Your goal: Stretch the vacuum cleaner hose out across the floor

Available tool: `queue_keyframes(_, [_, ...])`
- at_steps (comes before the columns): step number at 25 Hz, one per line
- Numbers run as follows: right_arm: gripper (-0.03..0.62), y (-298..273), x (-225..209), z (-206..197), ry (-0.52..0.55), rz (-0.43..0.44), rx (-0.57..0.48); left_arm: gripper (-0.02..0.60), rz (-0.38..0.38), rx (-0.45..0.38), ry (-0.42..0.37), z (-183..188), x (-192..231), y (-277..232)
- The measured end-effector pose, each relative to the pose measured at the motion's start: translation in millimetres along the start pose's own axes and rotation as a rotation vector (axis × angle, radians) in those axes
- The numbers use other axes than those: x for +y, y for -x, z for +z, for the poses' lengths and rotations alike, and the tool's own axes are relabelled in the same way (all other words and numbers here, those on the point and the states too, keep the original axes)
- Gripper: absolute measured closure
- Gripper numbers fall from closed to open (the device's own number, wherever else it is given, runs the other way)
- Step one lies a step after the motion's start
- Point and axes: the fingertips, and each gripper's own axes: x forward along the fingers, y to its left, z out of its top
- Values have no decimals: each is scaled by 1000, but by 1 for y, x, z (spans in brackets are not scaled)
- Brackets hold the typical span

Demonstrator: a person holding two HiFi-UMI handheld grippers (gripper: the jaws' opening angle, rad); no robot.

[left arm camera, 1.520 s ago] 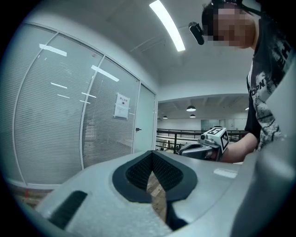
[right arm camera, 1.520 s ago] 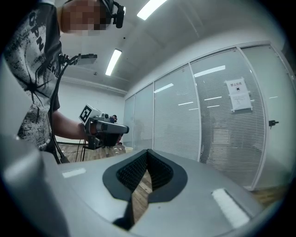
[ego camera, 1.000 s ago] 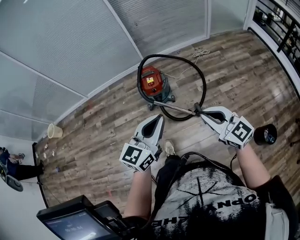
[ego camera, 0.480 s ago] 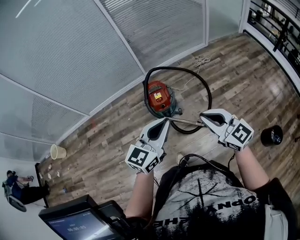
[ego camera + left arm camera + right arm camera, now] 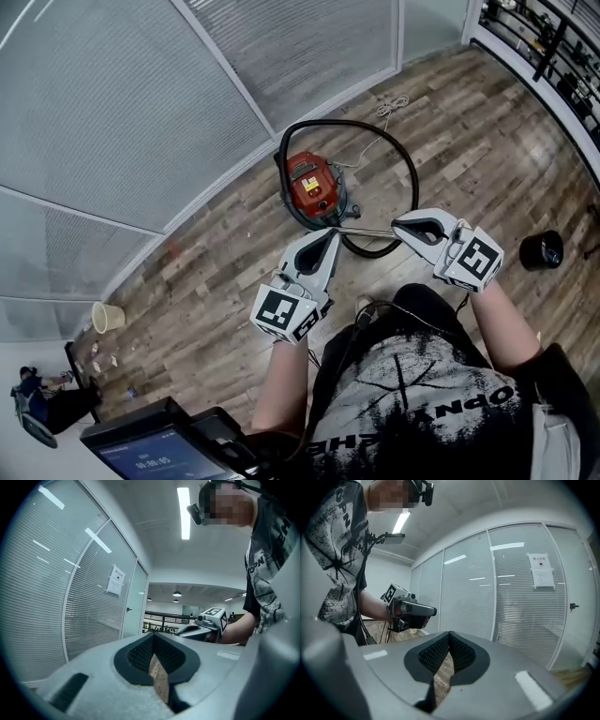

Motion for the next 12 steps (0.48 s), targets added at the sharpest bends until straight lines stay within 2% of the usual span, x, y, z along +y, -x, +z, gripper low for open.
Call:
queue_keyframes(6, [588, -15, -26, -10, -24, 7, 30, 583, -4, 29, 17, -5, 12, -15])
queue_keyframes(12, [588, -28, -48, -28, -4, 91, 100, 583, 68, 61, 42, -9, 18, -28])
